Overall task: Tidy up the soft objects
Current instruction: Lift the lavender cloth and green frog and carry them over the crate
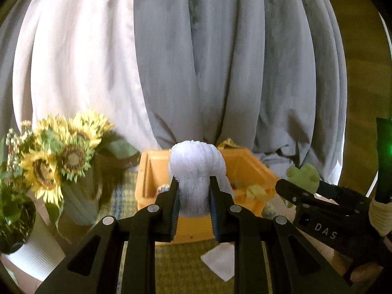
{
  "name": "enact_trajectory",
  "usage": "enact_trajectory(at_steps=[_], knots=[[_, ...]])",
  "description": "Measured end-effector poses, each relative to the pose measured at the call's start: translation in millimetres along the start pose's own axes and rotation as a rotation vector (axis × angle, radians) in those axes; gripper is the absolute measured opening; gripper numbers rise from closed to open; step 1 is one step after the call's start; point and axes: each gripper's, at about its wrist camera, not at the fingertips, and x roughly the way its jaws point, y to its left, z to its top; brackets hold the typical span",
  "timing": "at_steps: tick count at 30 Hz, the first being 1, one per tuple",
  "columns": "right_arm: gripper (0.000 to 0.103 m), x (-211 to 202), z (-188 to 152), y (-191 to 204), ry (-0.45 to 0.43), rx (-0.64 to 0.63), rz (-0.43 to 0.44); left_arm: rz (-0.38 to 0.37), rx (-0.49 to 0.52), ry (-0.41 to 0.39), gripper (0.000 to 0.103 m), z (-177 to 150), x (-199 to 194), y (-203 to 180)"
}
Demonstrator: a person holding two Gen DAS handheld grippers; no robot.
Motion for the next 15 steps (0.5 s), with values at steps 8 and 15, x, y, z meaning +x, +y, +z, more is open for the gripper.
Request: enact_trajectory(at_steps=[8,15], knots=[[0.065,-2.2,22.4,-0.2,-0.073,0.002,0.003,0.007,0.01,-0.063,0.022,19.4,1.5,-1.4],[0.065,3.7,38.7,-2.3,-0.112,-0.001,0.006,0.011,0.015,-0.088,0.022,27.7,7.9,-2.7]])
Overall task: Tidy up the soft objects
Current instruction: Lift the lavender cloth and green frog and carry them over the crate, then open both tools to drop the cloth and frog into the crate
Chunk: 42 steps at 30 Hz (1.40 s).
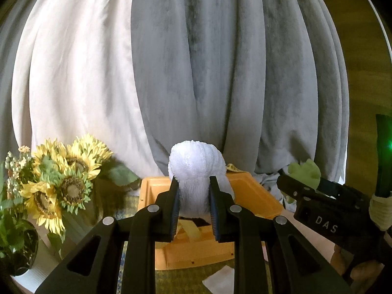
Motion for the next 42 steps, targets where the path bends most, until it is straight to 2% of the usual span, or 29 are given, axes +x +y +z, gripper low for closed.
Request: enact_trajectory(at_steps=[17,27,42], knots=[[0.065,37.8,24.9,0.8,-0.025,-0.037,0.029,0.031,0.024,0.0,0.022,11.3,37.1,3.1],[0.065,83.5,26.4,-3.0,0.033,-0.046,0.029,0.049,0.036,0.044,0.022,6.2,71.1,6.2],[0.065,145.4,13.6,-8.2,0.174,-0.062,0.023,0.09,0.05,0.187,0.022,-15.2,138.6,16.7]])
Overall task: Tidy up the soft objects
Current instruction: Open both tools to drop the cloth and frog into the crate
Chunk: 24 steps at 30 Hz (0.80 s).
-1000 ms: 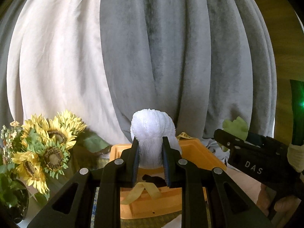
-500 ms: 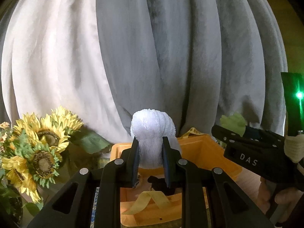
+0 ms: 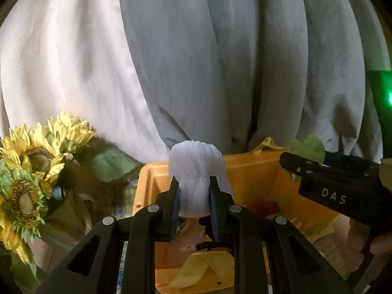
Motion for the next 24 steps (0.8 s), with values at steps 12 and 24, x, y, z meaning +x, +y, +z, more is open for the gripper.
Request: enact_trajectory(at_steps=[12,24], knots=[[0.07,25.4,-7.9,-3.7,0.107,0.0,-0.01,-0.014,0.024,0.094,0.042,-8.7,24.0,-5.5],[0.073,-7.1,-8.8,-7.9,0.035,0.002,-0.055,-0.005,0.014,0.02,0.062,-1.0,-15.1,-9.8]])
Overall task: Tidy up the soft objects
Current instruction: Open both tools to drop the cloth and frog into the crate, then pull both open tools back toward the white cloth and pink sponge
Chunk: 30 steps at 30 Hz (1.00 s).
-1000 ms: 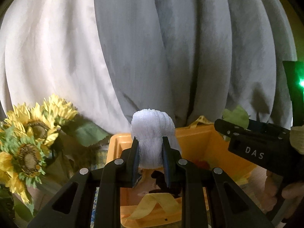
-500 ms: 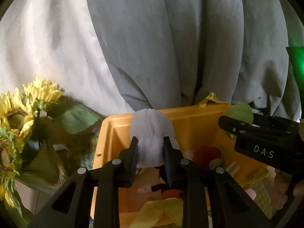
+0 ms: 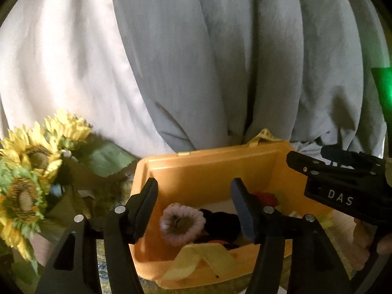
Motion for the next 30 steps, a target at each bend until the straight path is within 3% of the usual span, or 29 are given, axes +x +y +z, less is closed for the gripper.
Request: enact_trajectory(at_steps=[6,12,21,30], knots=[[0.074,-33.7,1.5,-6.3,-0.069,0.001,-0.015,-0.011,-0.006,-0.059,0.062,3.4,-36.9,-7.1],[0.075,-60.5,-8.6,-12.5,-0.102,-0.002,-0.032,-0.042,-0.019,-0.062,0.062,1.3,-61.5,-17.5],[0.075,-78.0,-28.7,-25.9,-0.084,0.026,-0.062,-0.046,0.005,-0.062,0.062,-13.0,-82.3,-36.8],[0.075,-80.5,-55.6,-37.7,-0.027,0.042,-0.067,-0.072,0.003,-0.004,0.062,-35.3,-84.1,-49.3]])
